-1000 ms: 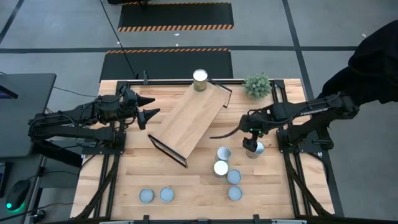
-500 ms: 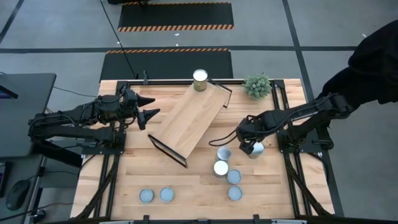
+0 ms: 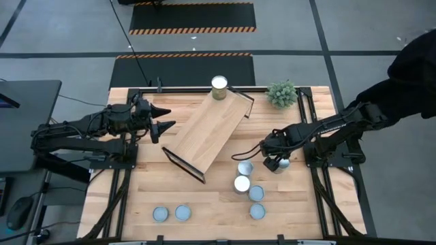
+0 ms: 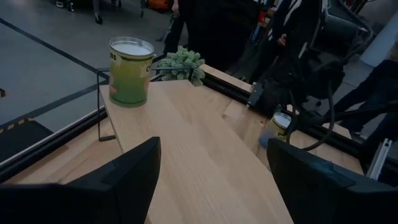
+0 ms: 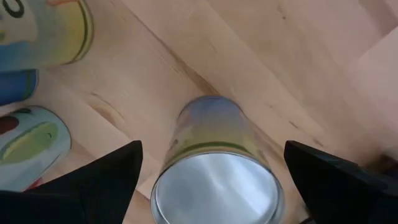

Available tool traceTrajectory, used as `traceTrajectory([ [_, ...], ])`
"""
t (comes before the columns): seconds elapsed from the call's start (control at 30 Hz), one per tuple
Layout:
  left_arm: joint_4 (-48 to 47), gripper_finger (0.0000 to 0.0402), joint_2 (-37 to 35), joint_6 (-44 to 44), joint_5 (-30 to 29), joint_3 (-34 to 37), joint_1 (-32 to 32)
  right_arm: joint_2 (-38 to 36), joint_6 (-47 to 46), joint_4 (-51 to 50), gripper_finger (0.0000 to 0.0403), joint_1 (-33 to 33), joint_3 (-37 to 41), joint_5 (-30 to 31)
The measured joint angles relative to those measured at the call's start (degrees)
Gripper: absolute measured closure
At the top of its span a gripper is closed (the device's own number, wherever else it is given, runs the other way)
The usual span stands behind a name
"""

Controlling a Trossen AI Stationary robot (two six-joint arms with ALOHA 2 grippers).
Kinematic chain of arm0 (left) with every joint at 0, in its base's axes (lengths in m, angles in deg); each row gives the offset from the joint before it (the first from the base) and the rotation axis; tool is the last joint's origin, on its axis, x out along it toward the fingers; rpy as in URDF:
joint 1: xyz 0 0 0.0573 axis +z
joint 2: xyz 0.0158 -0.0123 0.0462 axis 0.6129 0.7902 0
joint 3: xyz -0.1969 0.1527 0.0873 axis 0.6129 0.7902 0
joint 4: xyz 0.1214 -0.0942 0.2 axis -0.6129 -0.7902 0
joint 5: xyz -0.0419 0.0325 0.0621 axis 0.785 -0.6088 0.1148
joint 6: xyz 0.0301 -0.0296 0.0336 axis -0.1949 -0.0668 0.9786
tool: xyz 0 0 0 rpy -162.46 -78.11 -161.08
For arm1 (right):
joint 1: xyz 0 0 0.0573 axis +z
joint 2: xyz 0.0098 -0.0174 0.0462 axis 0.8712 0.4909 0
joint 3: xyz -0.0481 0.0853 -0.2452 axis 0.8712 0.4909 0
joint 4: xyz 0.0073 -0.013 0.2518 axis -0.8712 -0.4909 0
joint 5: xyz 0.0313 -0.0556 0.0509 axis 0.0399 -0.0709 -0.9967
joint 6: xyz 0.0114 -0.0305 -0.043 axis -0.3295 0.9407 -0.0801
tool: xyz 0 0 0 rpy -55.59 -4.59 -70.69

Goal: Pick and place cans onto a shelf
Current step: Put the canned peaches on the shelf

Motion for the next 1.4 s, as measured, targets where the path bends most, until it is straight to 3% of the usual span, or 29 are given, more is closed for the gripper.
traceTrajectory([
  [0.4, 0.0, 0.0102, 0.0, 0.0, 0.0, 0.0, 0.0, -0.5, -6.8, 4.8, 0.0011, 1.6, 5.3, -3.9],
  [0.7, 0.0, 0.0102, 0.0, 0.0, 0.0, 0.0, 0.0, -0.7, -5.9, 6.3, 0.0083, 1.6, 7.7, -5.1],
  [0.87, 0.0, 0.0102, 0.0, 0.0, 0.0, 0.0, 0.0, -0.3, 5.7, 4.3, 0.0092, -0.9, 5.3, -4.1],
  [1.03, 0.0, 0.0102, 0.0, 0.0, 0.0, 0.0, 0.0, -0.4, 23.8, 3.1, 0.0082, -7.2, 0.0, -1.5],
  [1.4, 0.1, 0.0102, 0.0, -0.2, 0.0, 0.0, 0.0, 4.0, 59.4, -9.8, 0.0086, -17.6, -23.3, 6.0],
])
